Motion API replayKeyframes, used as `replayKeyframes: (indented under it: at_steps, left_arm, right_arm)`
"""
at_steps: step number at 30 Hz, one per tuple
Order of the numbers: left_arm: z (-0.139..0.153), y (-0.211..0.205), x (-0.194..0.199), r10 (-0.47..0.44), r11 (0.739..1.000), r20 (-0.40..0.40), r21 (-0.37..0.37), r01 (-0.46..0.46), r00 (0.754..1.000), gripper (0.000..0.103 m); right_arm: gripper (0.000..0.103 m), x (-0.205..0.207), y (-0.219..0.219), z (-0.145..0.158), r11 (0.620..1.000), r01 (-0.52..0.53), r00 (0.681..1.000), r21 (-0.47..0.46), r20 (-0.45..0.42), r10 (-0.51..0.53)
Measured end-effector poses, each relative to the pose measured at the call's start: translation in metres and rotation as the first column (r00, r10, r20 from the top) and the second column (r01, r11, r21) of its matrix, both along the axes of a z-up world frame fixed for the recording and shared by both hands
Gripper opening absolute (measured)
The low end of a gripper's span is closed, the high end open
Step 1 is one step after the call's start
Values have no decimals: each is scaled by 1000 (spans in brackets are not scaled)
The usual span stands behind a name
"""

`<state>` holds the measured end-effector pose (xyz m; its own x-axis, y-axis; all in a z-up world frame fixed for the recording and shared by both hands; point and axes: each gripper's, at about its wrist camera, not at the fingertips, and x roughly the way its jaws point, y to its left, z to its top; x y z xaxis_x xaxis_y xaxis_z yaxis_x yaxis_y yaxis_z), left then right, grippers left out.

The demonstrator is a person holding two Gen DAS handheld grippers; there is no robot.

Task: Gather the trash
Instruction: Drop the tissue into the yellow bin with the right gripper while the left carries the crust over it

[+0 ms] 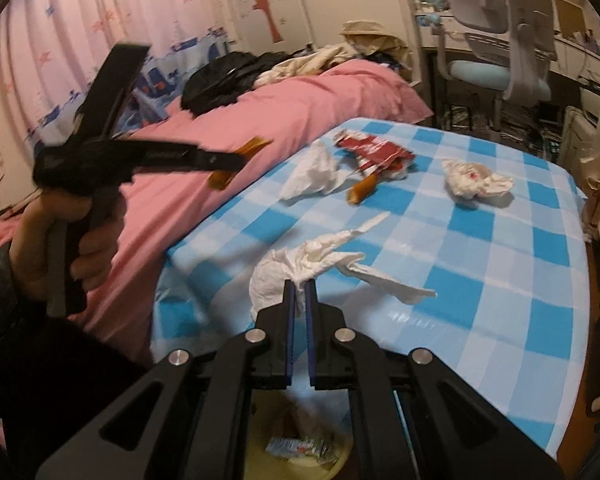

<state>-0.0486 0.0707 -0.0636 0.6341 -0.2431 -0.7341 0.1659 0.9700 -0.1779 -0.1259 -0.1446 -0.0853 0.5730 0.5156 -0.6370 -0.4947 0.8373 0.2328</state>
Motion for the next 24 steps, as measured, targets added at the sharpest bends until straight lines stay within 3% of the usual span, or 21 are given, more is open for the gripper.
replayKeyframes:
  at_steps: [6,12,20,22,24]
  left_arm:
    - [-1,-7,-27,3,1000,20,26,-4,1000,17]
    - [-7,-14,-50,-1,999,13,41,0,1000,17]
    - [-15,-24,-75,-18,999,-2,47,19,1000,17]
    - [-16,-25,-78,-20,999,-6,48,20,1000,17]
    - [-18,-26,-83,-21,999,-10,46,21,1000,17]
  right_arm:
    - [6,-37,18,-8,991,-134,990,-17,-39,133]
    - [6,-65,38,-27,965,-262,959,-31,-119,256]
    - [6,-71,46,-53,952,-300,933,-68,-229,278]
    - [9,-70,43,-57,955,-288,935,-77,-239,263]
    - [23,-70,40,-59,960,-272,936,-70,-251,247]
